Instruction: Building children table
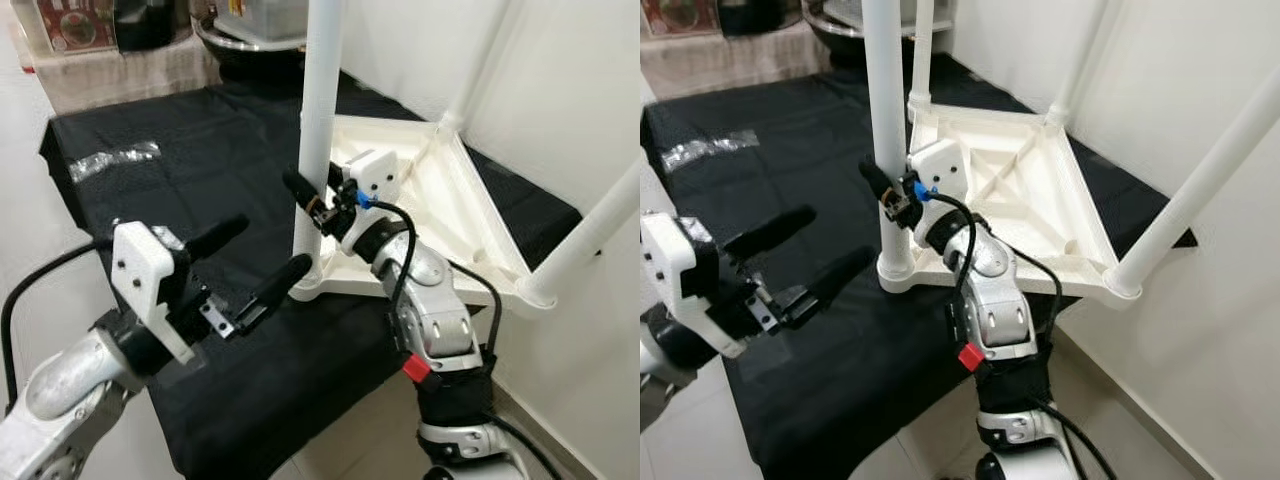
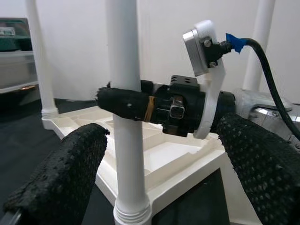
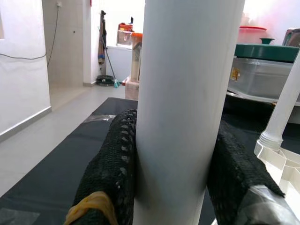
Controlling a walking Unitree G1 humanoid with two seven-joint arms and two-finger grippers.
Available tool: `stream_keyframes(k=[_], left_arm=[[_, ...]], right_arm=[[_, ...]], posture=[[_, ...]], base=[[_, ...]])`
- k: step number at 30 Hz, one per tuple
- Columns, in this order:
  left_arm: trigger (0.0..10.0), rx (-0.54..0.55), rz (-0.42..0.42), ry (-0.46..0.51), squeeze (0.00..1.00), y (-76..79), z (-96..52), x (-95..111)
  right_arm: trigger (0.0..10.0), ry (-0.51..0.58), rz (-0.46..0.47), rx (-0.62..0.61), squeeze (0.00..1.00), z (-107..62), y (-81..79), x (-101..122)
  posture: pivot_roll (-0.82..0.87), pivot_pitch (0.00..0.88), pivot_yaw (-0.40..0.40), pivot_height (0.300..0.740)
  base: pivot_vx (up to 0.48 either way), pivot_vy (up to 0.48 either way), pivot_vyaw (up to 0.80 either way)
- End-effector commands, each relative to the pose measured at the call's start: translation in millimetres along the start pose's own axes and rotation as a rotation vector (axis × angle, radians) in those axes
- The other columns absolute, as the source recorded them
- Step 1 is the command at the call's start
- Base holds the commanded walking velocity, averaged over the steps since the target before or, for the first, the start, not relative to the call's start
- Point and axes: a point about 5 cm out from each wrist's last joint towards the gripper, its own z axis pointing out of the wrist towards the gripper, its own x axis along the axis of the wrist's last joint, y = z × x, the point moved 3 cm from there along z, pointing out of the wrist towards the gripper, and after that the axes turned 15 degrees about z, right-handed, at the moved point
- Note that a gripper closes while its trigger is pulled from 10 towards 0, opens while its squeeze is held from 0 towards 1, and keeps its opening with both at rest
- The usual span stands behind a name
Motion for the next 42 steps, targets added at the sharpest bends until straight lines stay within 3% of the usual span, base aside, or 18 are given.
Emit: stream_keyframes(k=[1,2,3,4,5,6,9,13,15,19,21,22,23,24,25,36,37,42], left_arm=[[10.0,-0.007,0.008,0.001,0.00,-0.3,-1.8,1],[10.0,-0.007,0.007,0.001,0.00,-0.3,-1.4,1],[10.0,-0.008,0.007,0.000,0.00,0.0,-1.3,0],[10.0,-0.008,0.007,0.000,0.00,0.0,-1.3,0],[10.0,-0.008,0.004,-0.003,0.00,0.5,-1.5,-1],[10.0,-0.008,0.004,-0.003,0.00,0.5,-1.5,-1],[10.0,-0.004,0.002,-0.005,0.00,1.3,-1.3,-3],[10.0,-0.004,0.005,-0.006,0.00,1.8,-0.8,-3],[10.0,0.001,0.003,-0.005,0.00,1.5,-1.2,-2],[10.0,0.001,0.005,-0.009,0.00,1.6,-1.5,-2],[10.0,-0.003,0.001,-0.006,0.00,4.1,-0.9,-1],[10.0,-0.003,-0.001,-0.004,0.00,5.4,-0.8,0],[10.0,0.000,-0.002,-0.007,0.00,6.3,-1.5,0],[10.0,0.002,-0.001,-0.010,0.00,6.7,-2.1,0],[10.0,0.005,0.000,-0.012,0.00,7.0,-2.9,0],[10.0,0.016,0.009,-0.020,0.00,6.8,-6.8,4],[10.0,0.018,0.010,-0.024,0.00,6.5,-7.8,4],[10.0,0.022,0.012,-0.030,0.00,6.1,-9.1,4]], right_arm=[[10.0,-0.176,0.014,-0.060,0.00,-10.1,16.1,-33],[10.0,-0.149,0.051,0.004,0.00,-7.0,13.5,-24],[10.0,-0.142,0.083,0.071,0.82,-7.1,9.4,-17],[10.0,-0.142,0.083,0.071,0.82,-7.1,9.4,-17],[10.0,-0.149,0.069,0.189,1.00,-9.6,8.8,-11],[10.0,-0.149,0.069,0.189,1.00,-9.6,8.8,-11],[10.0,-0.174,0.034,0.380,1.00,-13.2,18.9,3],[10.0,-0.179,0.053,0.459,1.00,-12.8,26.1,12],[10.0,-0.196,0.070,0.571,1.00,-13.3,25.3,18],[10.0,-0.213,0.083,0.630,1.00,-12.5,23.8,21],[10.0,-0.275,0.057,0.701,1.00,-6.7,21.5,19],[10.0,-0.303,0.059,0.737,0.94,-4.6,19.6,20],[10.0,-0.331,0.072,0.803,0.28,-4.8,14.5,20],[10.0,-0.347,0.086,0.854,0.28,-5.3,11.5,20],[10.0,-0.354,0.089,0.883,0.00,-4.8,9.5,21],[10.0,-0.334,0.091,0.955,0.00,11.9,-0.4,28],[0.0,-0.340,0.081,0.964,0.00,16.1,-2.5,28],[0.0,-0.344,0.074,0.983,0.00,19.5,-2.8,32]], posture=[[0.07,0.200,-0.096,0.740],[0.07,0.202,-0.097,0.740],[0.07,0.203,-0.098,0.740],[0.07,0.203,-0.098,0.740],[0.07,0.207,-0.098,0.740],[0.07,0.207,-0.098,0.740],[0.07,0.209,-0.101,0.740],[0.08,0.215,-0.109,0.740],[0.08,0.220,-0.106,0.740],[0.08,0.228,-0.105,0.740],[0.08,0.240,-0.114,0.740],[0.08,0.244,-0.121,0.740],[0.09,0.249,-0.130,0.740],[0.09,0.249,-0.130,0.740],[0.10,0.257,-0.134,0.740],[0.13,0.268,-0.139,0.740],[0.13,0.266,-0.138,0.740],[0.14,0.264,-0.139,0.740]], base=[[0.000,0.000,0.00],[0.000,0.000,0.00],[0.000,0.000,0.00],[0.000,0.000,0.00],[0.000,0.000,0.00],[0.000,0.000,0.00],[0.000,0.000,0.00],[0.000,0.000,0.00],[0.000,0.000,0.00],[0.000,0.000,0.00],[0.000,0.000,0.00],[0.000,0.000,0.00],[0.000,0.000,0.00],[0.000,0.000,0.00],[0.000,0.000,0.00],[0.000,0.000,0.00],[0.000,0.000,0.00],[0.000,0.000,0.00]])
